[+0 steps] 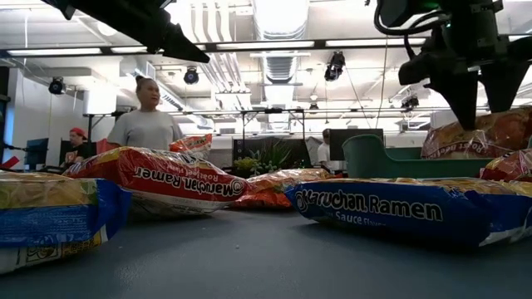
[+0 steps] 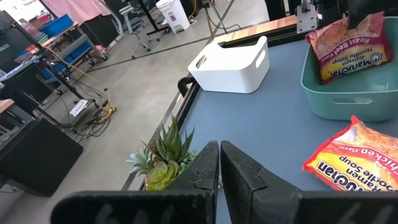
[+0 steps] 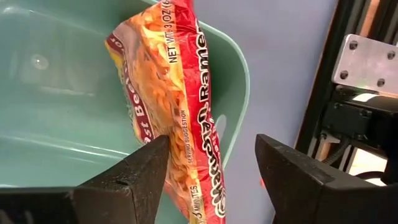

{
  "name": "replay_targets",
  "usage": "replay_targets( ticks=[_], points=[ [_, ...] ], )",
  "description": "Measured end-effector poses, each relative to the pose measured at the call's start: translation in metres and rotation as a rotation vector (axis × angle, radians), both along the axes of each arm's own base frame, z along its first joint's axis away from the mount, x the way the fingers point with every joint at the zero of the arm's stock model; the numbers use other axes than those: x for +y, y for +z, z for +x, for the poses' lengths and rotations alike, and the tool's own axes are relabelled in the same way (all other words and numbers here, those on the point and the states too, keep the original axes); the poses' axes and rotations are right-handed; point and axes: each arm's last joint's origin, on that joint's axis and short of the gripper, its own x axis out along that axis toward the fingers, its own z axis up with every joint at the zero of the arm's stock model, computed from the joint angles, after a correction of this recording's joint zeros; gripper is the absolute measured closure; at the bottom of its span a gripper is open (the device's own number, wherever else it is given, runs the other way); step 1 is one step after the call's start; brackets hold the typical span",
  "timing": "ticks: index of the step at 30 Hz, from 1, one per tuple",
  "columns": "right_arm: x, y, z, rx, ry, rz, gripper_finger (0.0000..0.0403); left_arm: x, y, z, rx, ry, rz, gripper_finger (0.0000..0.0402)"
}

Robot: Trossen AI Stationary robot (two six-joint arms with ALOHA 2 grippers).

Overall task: Sort Maruchan noodles
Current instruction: Put the red noodle pack into the green bin, then put the orange noodle pack into the red bin

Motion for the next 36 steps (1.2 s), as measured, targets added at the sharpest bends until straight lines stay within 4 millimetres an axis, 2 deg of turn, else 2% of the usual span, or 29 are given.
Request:
replay_targets(
  ticks=[10, 16, 25, 29, 36],
  points=[
    [-0.001, 0.030, 0.005, -0.138, 0.052, -0.014, 0.0176, 0.000, 0.000, 0.000, -0.003, 0.000, 0.000, 0.0402],
    [-0.008, 0.045, 0.016, -0.239, 0.256, -0.160, 0.0179, 0.000, 0.000, 0.000, -0.004, 0.000, 0.000, 0.0402],
    [-0.022, 0.045, 0.049, -0.459, 0.690, -0.299, 0.0179, 0.000, 0.000, 0.000, -0.042, 0.024, -0.069, 0.0402],
    [-0.024, 0.041, 0.055, -0.483, 0.839, -0.348, 0.0179, 0.000, -0.003, -0.001, -0.073, 0.069, -0.197, 0.0402],
    [-0.024, 0.027, 0.058, -0.520, 1.099, -0.466, 0.0179, -0.002, -0.019, -0.008, -0.002, 0.128, -0.441, 0.0402]
  ],
)
